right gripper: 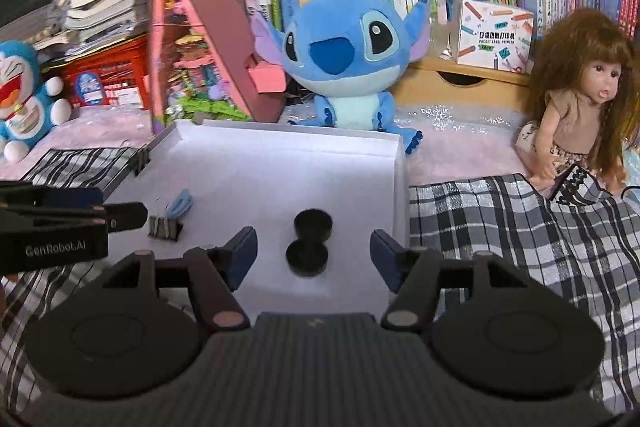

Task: Organize rigid objects
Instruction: 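Open the left tool to drop the blue piece while the right tool releases the cap, then lift both tools out of the box and move back over the cloth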

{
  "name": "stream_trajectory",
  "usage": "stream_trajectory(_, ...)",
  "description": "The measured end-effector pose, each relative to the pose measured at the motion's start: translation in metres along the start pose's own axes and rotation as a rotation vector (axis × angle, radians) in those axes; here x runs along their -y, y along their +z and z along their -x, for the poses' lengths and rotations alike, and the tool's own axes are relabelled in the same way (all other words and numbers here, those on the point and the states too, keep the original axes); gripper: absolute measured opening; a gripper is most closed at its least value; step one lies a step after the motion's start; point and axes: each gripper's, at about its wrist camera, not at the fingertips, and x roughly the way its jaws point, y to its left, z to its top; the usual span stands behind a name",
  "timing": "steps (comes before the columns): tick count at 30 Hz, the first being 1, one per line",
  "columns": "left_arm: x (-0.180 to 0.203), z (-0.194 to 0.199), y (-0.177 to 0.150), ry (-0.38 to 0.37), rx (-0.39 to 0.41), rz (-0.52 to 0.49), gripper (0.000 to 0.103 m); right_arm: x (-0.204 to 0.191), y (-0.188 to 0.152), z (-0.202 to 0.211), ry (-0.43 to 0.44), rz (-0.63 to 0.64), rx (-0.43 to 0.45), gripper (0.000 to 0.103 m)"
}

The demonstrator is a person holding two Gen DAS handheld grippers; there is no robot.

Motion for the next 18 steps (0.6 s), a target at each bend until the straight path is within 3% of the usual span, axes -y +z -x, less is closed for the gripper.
stream_trajectory(6, 0.002, 0.032, -0.019, -0.038, 0.034, 0.001, 0.056, -0.002, -0.024, 0.032, 0.025, 0.013, 0.051, 0.085)
stream_trajectory(18, 0.009, 0.082, -0.072, -0.064, 0.091, -0.028, 0.062, -0.012, -0.073, 0.082, 0.027, 0.078, 0.146, 0.092)
